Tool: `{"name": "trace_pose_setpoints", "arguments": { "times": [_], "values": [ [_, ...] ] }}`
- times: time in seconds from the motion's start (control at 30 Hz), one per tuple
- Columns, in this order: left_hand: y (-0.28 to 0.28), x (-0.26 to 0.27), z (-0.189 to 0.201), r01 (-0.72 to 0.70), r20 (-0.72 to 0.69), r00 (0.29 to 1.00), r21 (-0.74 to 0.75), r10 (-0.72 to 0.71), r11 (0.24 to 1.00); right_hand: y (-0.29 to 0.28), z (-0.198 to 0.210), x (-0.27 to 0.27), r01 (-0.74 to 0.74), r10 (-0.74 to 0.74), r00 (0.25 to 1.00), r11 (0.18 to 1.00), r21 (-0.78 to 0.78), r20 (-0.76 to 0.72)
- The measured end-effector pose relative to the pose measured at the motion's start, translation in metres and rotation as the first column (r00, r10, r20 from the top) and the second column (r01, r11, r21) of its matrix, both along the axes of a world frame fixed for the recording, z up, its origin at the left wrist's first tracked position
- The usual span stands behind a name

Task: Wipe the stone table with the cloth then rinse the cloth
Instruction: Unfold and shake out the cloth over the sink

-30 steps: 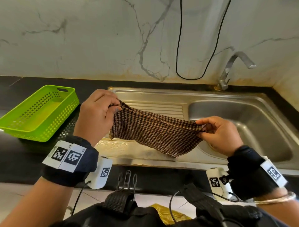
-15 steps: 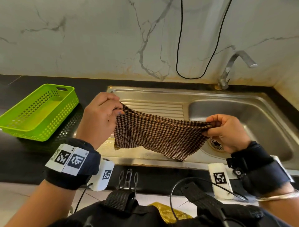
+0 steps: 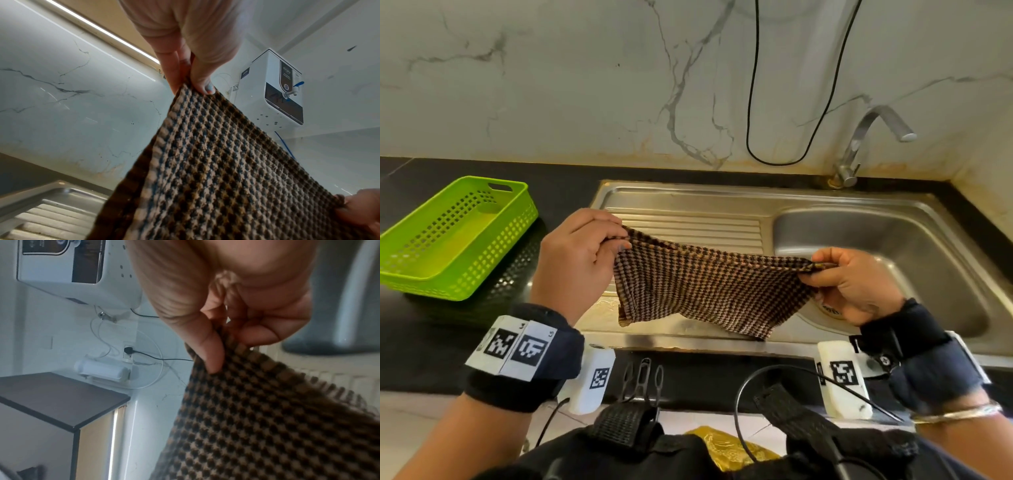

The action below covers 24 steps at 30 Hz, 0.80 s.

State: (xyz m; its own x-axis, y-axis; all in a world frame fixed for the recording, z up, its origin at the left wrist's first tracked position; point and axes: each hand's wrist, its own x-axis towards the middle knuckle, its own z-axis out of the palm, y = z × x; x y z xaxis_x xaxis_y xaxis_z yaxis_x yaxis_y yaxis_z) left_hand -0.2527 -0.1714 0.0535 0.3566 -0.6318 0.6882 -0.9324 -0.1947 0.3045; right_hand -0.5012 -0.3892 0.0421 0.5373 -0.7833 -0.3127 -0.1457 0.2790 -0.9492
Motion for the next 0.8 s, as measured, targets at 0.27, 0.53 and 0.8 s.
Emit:
{"name": "trace_pose_setpoints", "arguments": {
  "times": [0.27, 0.53, 0.8],
  "values": [
    [-0.001, -0.002, 0.003, -0.016, -0.05, 0.999, -0.019, 0.015, 1.0, 0.004, -0.005, -0.006, -0.197, 0.009, 0.941, 0.827, -0.527, -0.337],
    [0.0, 0.002, 0.009, 0.048, -0.092, 0.994, -0.075, -0.055, 0.996, -0.002, -0.001, -0.007, -0.05, 0.064, 0.998, 0.914, -0.402, 0.022],
    [0.023, -0.007, 0.038, 0.14, -0.139, 0.977, -0.136, -0.159, 0.981, 0.001, 0.043, -0.034, -0.347, 0.391, 0.919, 0.756, -0.554, -0.042]
  ]
}}
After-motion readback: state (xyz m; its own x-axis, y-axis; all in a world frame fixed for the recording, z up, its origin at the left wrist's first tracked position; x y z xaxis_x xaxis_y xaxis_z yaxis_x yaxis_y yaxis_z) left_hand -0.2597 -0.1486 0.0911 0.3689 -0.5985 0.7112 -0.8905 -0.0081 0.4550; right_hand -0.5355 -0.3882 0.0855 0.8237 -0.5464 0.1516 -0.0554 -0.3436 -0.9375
